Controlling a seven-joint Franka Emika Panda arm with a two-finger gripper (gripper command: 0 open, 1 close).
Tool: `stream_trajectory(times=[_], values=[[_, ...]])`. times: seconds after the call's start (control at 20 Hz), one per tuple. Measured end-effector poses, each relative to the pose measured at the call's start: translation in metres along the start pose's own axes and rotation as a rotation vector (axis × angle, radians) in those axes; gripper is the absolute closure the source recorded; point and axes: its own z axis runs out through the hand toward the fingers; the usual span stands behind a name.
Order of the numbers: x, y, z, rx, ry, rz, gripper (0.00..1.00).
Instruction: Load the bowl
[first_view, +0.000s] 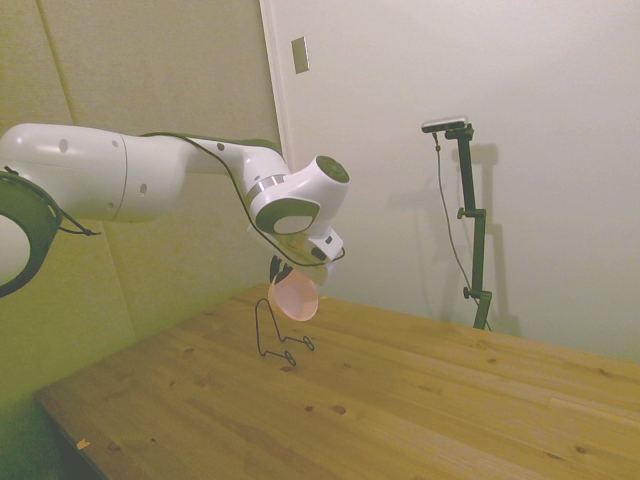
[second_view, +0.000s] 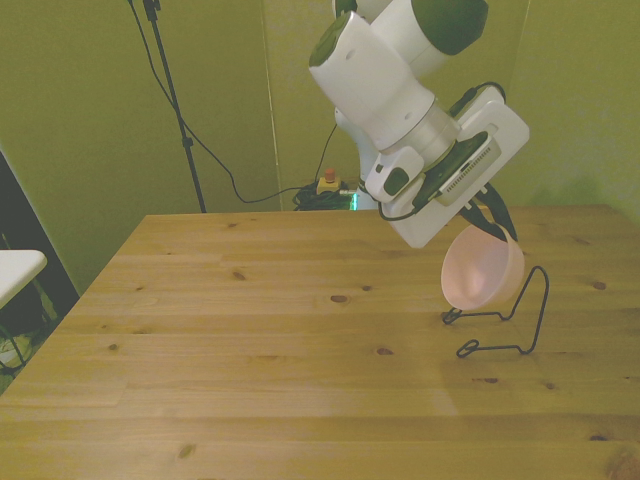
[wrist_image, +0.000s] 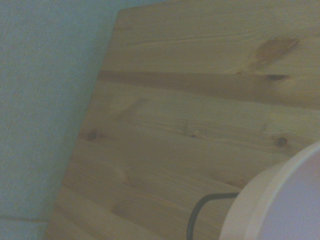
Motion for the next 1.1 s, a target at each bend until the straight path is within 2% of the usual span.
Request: stream_trajectory(times=[0.3,0.45,0.75,1.1], values=[[0.002,0.02,0.025,0.065,-0.013,-0.006,1.0],[0.001,0.019,0.033,0.064,0.014,-0.007,1.0],[-0.002,0.023,0.044,0.06,0.003,-0.002,1.0],[-0.002,0.031,0.054,0.13,0.003,-0.015,1.0]])
